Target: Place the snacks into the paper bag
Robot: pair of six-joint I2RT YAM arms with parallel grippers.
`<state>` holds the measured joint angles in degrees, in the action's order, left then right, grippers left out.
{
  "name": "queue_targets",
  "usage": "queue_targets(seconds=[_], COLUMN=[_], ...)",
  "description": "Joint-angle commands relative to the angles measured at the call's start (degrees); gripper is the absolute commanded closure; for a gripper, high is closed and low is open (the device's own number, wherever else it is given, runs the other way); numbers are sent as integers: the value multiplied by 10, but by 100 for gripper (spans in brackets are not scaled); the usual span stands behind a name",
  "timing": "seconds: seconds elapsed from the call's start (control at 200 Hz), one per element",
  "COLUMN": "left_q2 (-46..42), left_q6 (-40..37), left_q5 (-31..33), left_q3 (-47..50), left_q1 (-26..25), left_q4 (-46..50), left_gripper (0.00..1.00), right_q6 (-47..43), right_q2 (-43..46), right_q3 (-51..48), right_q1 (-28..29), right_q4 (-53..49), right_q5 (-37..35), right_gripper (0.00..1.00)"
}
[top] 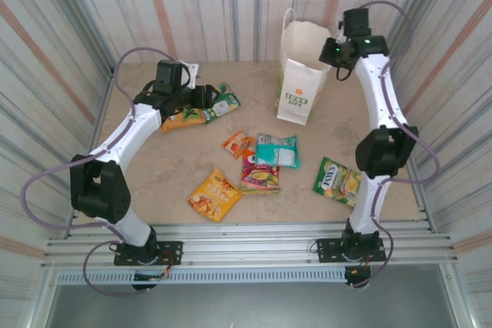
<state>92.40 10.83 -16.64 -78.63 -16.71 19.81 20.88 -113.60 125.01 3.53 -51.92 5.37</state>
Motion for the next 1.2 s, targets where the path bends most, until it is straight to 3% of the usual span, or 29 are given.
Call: queue_targets(seconds=[0.0, 0.13, 0.416, 0.717, 0.822, 0.907, 1.198], left_q2=[-22, -14, 18, 37, 41, 43, 57], left_q6=[13, 21, 43, 61, 69, 79, 97], left_q5=[-15, -32, -71, -79, -85, -92, -102], left_q3=[6, 14, 24, 19, 19, 19, 19], left_q1=[-11, -22, -41, -58, -64, -69, -95], left_q4=[-10, -23, -48, -56, -59, -65, -73], left_gripper=[20, 21, 22, 22, 22, 22, 24], right_q6=[-54, -101, -111, -105, -102, -102, -106], right_q2=[69, 124, 201, 232, 246, 258, 293], right_q3=[-59, -132, -312, -390, -400, -402, -415], right_q1=[-27, -57, -99, -101, -102, -104, -121], right_q4=[-1, 3, 78, 142, 142, 140, 156], right_q5=[48, 72, 114, 134, 128, 127, 173], right_gripper=[100, 100, 100, 100, 68, 51, 37])
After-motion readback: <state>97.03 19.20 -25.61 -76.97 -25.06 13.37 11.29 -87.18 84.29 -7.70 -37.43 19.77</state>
